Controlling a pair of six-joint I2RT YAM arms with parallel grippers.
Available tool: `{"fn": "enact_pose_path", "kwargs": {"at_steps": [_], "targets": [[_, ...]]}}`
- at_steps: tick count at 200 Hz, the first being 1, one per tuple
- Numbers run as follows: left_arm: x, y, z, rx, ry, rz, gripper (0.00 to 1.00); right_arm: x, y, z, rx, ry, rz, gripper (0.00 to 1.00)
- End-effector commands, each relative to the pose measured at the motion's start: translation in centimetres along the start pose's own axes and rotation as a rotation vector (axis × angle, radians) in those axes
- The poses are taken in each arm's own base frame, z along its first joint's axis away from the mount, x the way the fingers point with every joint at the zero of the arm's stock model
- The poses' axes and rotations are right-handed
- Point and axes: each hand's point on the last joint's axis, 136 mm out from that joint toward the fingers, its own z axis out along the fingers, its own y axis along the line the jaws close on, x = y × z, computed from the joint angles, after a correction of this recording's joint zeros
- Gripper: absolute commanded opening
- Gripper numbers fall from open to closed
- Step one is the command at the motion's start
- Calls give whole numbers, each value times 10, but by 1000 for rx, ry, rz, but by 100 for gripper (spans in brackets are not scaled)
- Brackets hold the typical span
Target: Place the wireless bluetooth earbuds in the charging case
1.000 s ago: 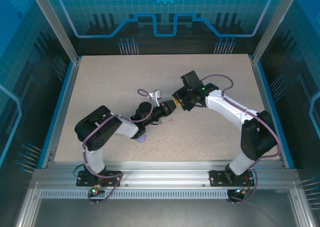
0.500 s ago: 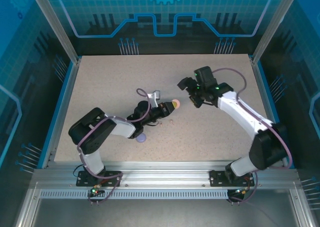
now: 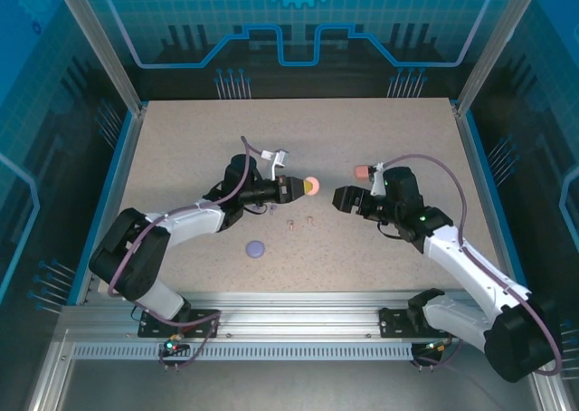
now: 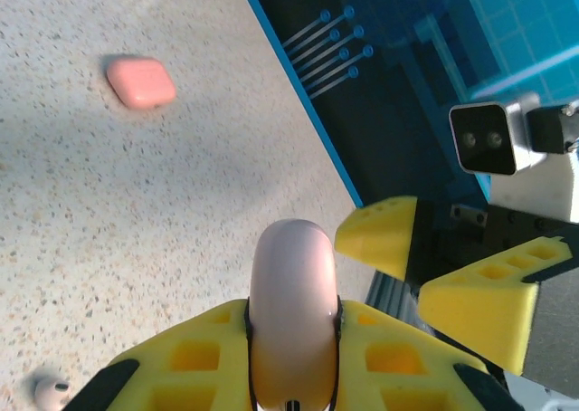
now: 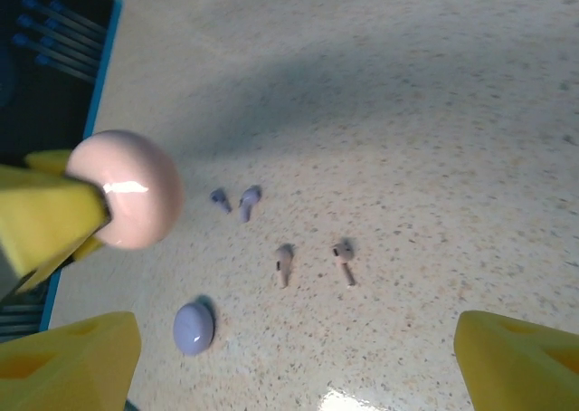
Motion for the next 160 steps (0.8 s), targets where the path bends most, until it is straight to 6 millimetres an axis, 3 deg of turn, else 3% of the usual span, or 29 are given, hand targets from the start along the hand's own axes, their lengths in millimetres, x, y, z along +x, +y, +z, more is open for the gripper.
{"fn": "enact_pose_path", "kwargs": {"at_steps": [1, 103, 160], "targets": [[5, -29, -7, 101, 95, 75, 0, -9, 27, -4, -151, -39, -147, 90], [2, -38, -6, 134, 110, 80, 0, -15, 48, 29, -185, 0, -167, 87], [3, -43, -9, 152, 112, 86, 0, -15, 32, 43, -106, 15, -156, 85]]}}
